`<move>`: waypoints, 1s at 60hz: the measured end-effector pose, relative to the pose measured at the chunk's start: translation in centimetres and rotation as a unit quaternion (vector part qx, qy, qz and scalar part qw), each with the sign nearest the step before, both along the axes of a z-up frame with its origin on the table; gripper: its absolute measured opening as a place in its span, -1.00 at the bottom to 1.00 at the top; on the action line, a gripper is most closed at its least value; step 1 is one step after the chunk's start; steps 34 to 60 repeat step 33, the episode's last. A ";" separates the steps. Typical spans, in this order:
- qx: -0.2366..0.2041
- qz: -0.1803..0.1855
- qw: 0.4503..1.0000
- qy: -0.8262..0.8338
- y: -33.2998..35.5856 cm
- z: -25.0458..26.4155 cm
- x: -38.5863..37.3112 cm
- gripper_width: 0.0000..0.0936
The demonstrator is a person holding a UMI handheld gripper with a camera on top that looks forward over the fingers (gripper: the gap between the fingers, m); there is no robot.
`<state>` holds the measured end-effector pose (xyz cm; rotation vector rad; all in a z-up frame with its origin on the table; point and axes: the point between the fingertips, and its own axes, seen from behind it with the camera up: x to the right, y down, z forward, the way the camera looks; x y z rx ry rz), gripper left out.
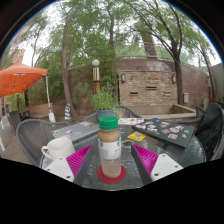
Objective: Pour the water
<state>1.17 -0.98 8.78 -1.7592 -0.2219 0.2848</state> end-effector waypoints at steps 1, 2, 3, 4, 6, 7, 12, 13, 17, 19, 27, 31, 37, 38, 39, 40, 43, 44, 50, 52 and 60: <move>-0.002 0.000 1.000 0.000 -0.6 0.1 0.1 0.78; -0.003 0.002 1.000 0.001 -1.2 0.3 0.2 0.78; -0.003 0.004 1.000 0.002 -1.9 0.5 0.3 0.78; -0.005 0.006 1.000 0.003 -2.3 0.7 0.1 0.78; -0.009 0.009 1.000 0.006 -3.9 1.1 0.4 0.78; -0.009 0.010 1.000 0.007 -4.7 1.3 0.6 0.78; -0.016 -0.003 1.000 0.014 -8.6 1.9 2.0 0.79; -0.016 -0.005 1.000 0.014 -9.5 2.0 2.4 0.79; -0.010 -0.010 1.000 0.013 -12.7 2.6 3.4 0.79; -0.010 -0.012 1.000 0.010 -14.5 2.6 3.9 0.79; -0.015 -0.022 1.000 0.009 -20.0 2.5 5.2 0.78; -0.026 -0.022 0.999 0.020 -22.1 2.2 5.4 0.79; -0.030 -0.022 0.999 0.025 -23.0 2.0 5.6 0.78; -0.030 -0.022 0.999 0.025 -23.0 2.0 5.6 0.78; -0.030 -0.022 0.999 0.025 -23.0 2.0 5.6 0.78; -0.030 -0.022 0.999 0.025 -23.0 2.0 5.6 0.78; -0.030 -0.022 0.999 0.025 -23.0 2.0 5.6 0.78; -0.030 -0.022 0.999 0.025 -23.0 2.0 5.6 0.78; -0.030 -0.022 0.999 0.025 -23.0 2.0 5.6 0.78; -0.030 -0.022 0.999 0.025 -23.0 2.0 5.6 0.78; -0.030 -0.022 0.999 0.025 -23.0 2.0 5.6 0.78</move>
